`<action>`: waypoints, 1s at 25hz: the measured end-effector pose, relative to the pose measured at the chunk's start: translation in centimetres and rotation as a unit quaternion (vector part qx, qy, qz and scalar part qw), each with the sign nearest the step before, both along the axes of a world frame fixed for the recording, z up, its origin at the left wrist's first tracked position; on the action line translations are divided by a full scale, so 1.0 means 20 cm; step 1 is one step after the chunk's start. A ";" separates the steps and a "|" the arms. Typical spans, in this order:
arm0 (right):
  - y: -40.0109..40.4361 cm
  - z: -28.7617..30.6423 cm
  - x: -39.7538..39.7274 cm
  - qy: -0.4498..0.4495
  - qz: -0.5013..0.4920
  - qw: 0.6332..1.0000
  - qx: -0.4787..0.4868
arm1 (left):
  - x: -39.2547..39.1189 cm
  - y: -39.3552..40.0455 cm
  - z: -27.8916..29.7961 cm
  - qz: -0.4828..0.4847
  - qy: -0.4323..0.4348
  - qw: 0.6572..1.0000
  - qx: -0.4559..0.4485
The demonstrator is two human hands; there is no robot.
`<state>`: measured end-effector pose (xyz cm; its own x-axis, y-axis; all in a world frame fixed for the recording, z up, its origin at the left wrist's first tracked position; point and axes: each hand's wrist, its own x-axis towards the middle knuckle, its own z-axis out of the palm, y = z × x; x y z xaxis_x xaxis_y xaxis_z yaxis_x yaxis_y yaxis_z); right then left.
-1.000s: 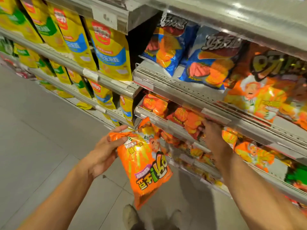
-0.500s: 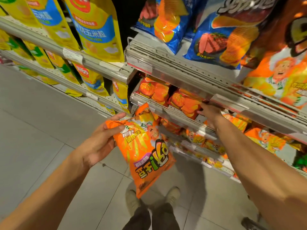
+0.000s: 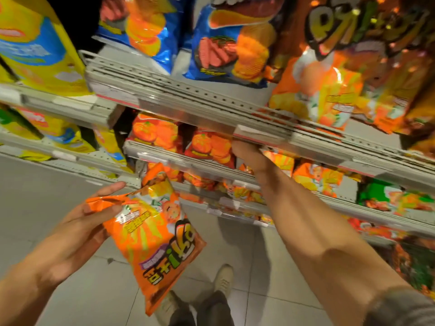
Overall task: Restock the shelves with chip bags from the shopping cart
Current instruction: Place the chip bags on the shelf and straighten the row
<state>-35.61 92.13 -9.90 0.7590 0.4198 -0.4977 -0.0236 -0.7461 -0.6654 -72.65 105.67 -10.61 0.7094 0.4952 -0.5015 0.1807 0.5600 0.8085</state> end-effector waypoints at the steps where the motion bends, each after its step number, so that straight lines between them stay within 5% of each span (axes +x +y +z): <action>1: 0.02 -0.01 -0.01 -0.012 0.008 1.000 -0.022 | 0.01 -0.01 -0.01 -0.006 -0.001 1.000 0.001; 5: 0.04 0.00 -0.08 -0.145 0.044 0.987 -0.061 | 0.14 -0.07 0.00 -0.024 -0.012 1.000 0.008; 8: -0.14 0.01 -0.20 -0.203 0.014 0.978 0.033 | 0.27 -0.15 0.04 -0.034 -0.029 0.999 0.020; 12: -0.53 0.03 -0.31 -0.118 -0.003 0.979 0.168 | 0.48 -0.34 0.11 -0.055 -0.048 0.997 0.014; 18: -1.28 0.10 -0.35 -0.045 -0.030 0.977 0.206 | 0.84 -0.82 0.22 -0.088 -0.061 0.994 -0.037; 25: -2.09 0.06 -0.29 0.160 -0.005 0.964 0.210 | 1.15 -1.51 0.25 -0.123 -0.052 0.989 -0.066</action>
